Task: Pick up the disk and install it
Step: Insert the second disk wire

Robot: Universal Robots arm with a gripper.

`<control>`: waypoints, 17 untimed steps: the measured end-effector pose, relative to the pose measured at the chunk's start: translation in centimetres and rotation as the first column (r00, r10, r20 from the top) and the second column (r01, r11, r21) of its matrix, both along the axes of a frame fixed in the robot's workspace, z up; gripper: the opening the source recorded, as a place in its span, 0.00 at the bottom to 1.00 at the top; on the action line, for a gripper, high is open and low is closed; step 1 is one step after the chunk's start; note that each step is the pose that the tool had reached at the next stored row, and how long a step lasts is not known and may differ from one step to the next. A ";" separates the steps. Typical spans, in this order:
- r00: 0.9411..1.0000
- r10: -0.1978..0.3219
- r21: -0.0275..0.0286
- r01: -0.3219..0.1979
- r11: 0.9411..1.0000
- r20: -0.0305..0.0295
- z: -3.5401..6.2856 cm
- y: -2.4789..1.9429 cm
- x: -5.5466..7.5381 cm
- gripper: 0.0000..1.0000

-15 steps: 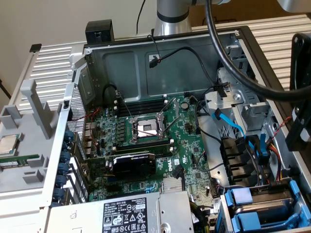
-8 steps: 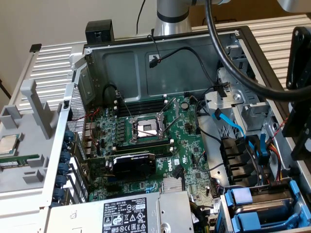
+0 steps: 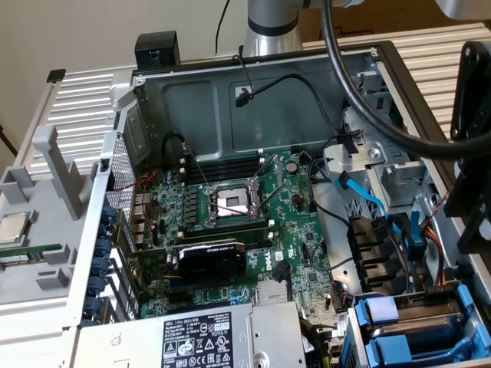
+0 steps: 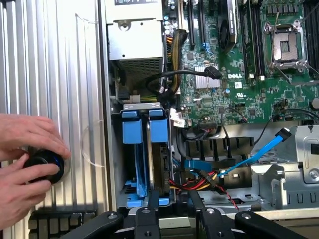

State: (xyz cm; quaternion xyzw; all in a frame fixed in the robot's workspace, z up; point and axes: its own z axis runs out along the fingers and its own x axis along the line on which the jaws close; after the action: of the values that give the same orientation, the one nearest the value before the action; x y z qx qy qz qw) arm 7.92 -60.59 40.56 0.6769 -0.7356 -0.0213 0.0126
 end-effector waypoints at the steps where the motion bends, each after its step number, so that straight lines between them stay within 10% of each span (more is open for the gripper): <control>1: 1.000 -0.001 0.000 0.001 1.000 0.000 -0.01 0.01 -0.2 0.36; 6: 1.000 -0.004 -0.002 0.004 1.000 0.000 -0.55 0.18 -1.6 0.36; 17: 1.000 -0.005 -0.016 0.005 1.000 -0.002 -2.07 2.10 -1.8 0.36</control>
State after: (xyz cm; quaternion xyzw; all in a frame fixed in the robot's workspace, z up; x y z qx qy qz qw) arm 6.15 -58.49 38.48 0.6750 -0.7374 -0.0162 0.0189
